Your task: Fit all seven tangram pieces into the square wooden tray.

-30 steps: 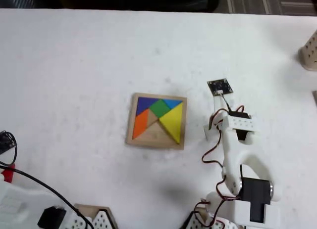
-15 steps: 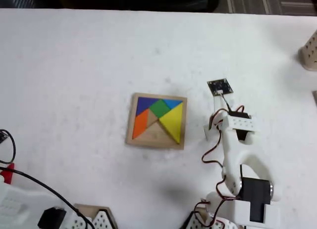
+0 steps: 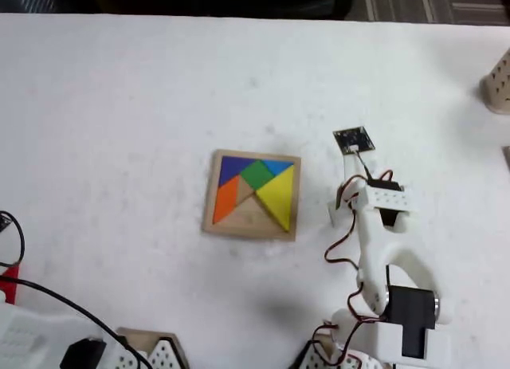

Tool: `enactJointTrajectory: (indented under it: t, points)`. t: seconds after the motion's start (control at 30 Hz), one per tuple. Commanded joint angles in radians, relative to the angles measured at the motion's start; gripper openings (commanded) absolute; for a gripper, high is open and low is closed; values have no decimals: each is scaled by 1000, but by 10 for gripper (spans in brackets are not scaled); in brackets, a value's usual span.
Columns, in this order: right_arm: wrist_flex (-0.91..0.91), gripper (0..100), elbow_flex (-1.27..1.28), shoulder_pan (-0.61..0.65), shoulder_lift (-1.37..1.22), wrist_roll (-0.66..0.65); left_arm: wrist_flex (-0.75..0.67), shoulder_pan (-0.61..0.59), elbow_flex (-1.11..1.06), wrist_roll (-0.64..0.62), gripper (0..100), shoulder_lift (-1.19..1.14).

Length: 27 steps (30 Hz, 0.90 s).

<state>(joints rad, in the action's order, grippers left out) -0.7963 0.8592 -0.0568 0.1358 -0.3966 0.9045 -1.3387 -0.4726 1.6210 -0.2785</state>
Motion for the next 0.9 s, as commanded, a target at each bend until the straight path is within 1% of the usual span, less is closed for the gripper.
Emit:
enactJointTrajectory:
  t: [0.0,0.2,0.3,0.47,0.57,0.7,0.87]
  points:
    - [-12,138,2,28,24,-14,-106,8,3,-31,172,-74]
    - [-13,138,2,28,24,-14,-92,1,3,-34,172,-70]
    - [-13,138,2,28,24,-14,5,-1,26,-35,172,-35]
    - [-13,138,2,27,24,-14,285,1,83,-35,172,53]
    - [-13,138,2,27,24,-14,396,1,118,-35,172,76]
    - [-13,137,2,27,24,-14,466,1,147,-35,172,77]
    - [-13,137,2,27,24,-14,483,1,152,-35,172,77]
